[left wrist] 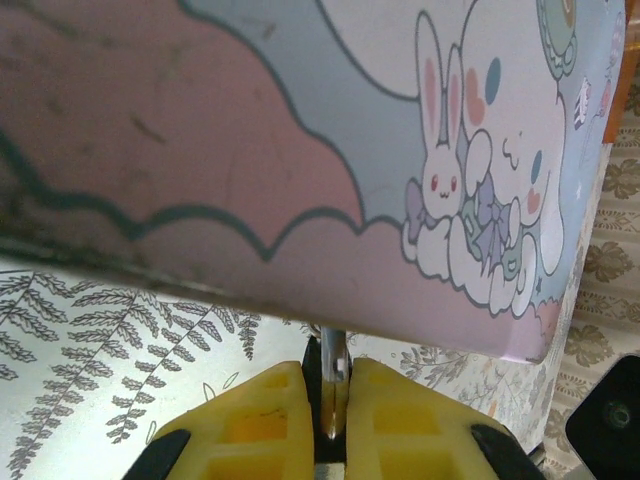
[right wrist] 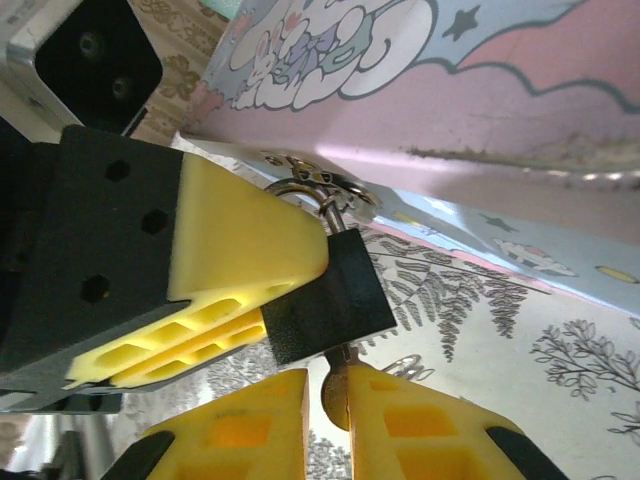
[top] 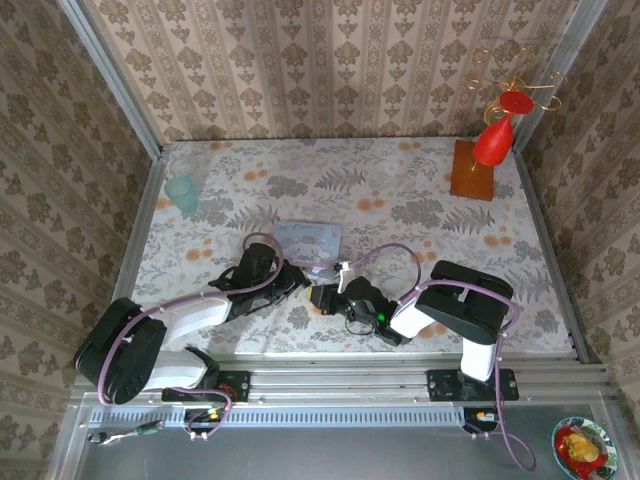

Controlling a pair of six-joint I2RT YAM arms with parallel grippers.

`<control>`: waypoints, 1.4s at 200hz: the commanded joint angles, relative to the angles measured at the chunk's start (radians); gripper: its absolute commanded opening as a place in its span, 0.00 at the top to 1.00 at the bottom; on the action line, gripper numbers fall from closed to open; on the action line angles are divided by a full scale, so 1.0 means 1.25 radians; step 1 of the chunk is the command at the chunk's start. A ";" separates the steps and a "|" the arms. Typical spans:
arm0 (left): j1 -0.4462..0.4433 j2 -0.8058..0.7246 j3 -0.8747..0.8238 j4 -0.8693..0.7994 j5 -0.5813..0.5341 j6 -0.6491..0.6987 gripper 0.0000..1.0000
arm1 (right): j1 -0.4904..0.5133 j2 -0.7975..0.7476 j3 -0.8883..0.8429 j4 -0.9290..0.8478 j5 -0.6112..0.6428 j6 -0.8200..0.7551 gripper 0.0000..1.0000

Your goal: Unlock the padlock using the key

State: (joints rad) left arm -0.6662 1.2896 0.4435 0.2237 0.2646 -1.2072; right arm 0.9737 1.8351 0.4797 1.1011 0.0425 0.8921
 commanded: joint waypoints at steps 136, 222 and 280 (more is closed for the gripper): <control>0.000 -0.043 0.020 0.083 0.030 0.006 1.00 | 0.172 -0.218 0.093 -0.492 0.364 -0.668 0.60; -0.011 -0.075 -0.002 0.077 0.006 -0.001 1.00 | 0.161 -0.104 0.277 -0.687 0.503 -0.630 0.69; -0.006 -0.084 -0.006 0.087 0.009 -0.006 1.00 | 0.162 -0.073 0.298 -0.692 0.524 -0.619 0.76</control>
State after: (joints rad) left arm -0.6720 1.2259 0.4362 0.2756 0.2615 -1.2098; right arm 1.1828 1.7149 0.8429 0.2798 0.6456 0.1013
